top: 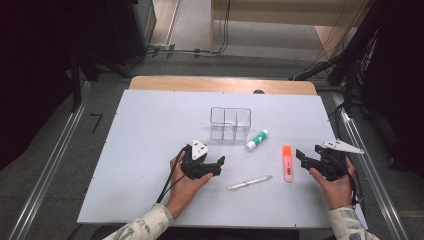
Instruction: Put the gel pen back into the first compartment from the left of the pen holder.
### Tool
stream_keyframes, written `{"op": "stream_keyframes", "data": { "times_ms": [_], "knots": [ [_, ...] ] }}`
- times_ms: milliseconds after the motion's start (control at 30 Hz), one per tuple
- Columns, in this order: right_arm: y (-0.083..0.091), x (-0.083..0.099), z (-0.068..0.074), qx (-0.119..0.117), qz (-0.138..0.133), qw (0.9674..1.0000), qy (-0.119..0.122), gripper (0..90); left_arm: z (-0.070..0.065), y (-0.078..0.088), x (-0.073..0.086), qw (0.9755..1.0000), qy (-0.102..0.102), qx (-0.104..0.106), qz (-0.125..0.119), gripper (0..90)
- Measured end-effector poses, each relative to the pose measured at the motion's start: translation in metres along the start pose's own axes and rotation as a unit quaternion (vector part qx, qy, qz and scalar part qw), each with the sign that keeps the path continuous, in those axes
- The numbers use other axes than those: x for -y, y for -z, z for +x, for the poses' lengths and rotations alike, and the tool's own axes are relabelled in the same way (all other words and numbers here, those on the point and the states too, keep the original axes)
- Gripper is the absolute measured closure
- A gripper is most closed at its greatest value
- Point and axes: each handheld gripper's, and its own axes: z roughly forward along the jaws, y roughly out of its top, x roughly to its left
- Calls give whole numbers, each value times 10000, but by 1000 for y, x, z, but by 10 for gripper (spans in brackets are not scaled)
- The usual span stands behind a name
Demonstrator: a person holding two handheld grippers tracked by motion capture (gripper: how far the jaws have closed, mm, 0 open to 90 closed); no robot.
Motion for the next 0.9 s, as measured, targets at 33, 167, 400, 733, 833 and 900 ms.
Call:
{"op": "stream_keyframes", "data": {
  "times_ms": [33,167,400,733,833,900],
  "knots": [
    [0,0,0,-2,-4,10000,3,239,-1,-1,0,10000,4,30,11,230],
    [0,0,0,0,-1,10000,10,239,-5,-3,-1,10000,-13,99,7,234],
    [0,0,0,-6,4,10000,12,239,-10,-6,-2,9998,2,183,-16,235],
    [0,0,0,-15,8,10000,19,239,-19,-10,-2,9995,-48,302,18,235],
    [0,0,0,-11,3,10000,16,239,-22,-11,-2,9994,-76,345,34,235],
    [0,0,0,-10,4,10000,18,239,-24,-12,-3,9993,-69,374,30,235]
  ]
}}
